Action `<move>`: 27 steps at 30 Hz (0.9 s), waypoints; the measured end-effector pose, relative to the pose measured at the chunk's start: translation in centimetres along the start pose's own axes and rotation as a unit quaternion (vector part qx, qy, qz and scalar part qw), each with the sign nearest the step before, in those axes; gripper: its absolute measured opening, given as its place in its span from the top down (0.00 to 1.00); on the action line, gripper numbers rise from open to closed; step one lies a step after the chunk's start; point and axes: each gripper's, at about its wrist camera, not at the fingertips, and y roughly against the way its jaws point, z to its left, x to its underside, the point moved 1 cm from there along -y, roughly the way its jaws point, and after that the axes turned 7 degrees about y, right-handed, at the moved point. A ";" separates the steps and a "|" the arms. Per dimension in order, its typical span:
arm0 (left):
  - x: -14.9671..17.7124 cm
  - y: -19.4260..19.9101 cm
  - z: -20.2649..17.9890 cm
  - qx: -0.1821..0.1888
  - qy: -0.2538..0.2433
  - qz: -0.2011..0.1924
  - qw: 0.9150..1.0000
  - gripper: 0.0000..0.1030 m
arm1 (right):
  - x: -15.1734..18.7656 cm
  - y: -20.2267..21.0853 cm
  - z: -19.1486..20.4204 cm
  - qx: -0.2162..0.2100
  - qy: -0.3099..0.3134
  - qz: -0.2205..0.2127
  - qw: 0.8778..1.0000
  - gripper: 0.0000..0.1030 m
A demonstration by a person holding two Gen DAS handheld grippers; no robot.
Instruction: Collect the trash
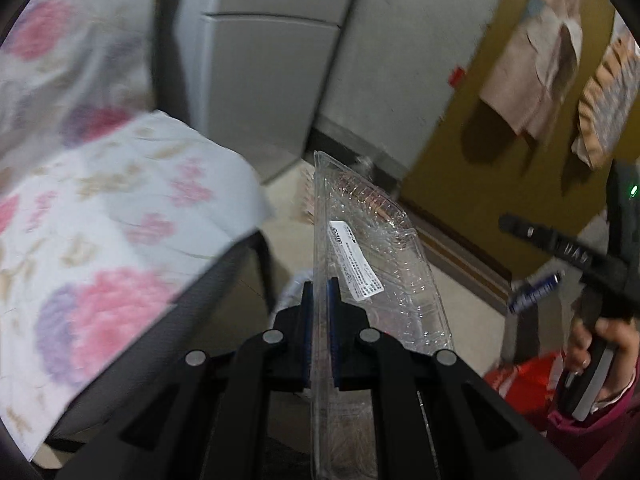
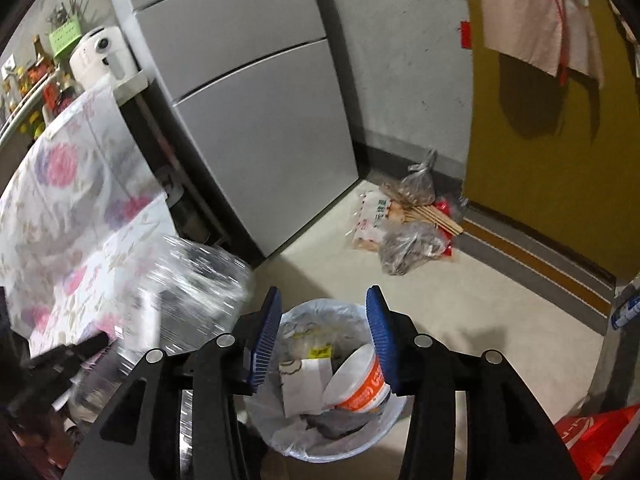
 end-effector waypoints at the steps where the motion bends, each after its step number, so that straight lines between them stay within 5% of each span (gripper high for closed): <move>1: 0.0 -0.8 -0.5 0.004 -0.004 0.011 1.000 0.95 | 0.0 0.0 -0.2 0.001 -0.002 -0.001 1.000 0.55; 4: -0.3 -2.5 -1.2 0.022 -0.007 0.035 0.999 0.81 | -0.1 -0.3 -0.4 0.001 -0.003 0.000 1.000 0.54; 5: -0.4 -2.7 -1.3 0.026 -0.006 0.035 0.999 0.63 | -0.1 -0.4 -0.5 0.001 -0.002 0.001 1.000 0.54; 6: -0.5 -2.6 -1.3 0.029 -0.005 0.028 0.999 0.55 | -0.1 -0.4 -0.4 0.000 0.000 0.001 1.000 0.54; 13: -1.1 0.5 0.0 0.016 -0.002 -0.015 1.000 0.53 | -0.3 -0.1 1.5 -0.013 0.032 0.003 0.999 0.48; 24: 0.9 9.9 3.3 -0.110 0.030 -0.080 0.990 0.06 | 0.5 3.3 11.3 -0.073 0.170 0.022 0.983 0.18; 27: 1.6 12.4 3.9 -0.135 0.044 -0.081 0.987 0.07 | 0.6 5.4 14.0 -0.077 0.210 0.019 0.975 0.13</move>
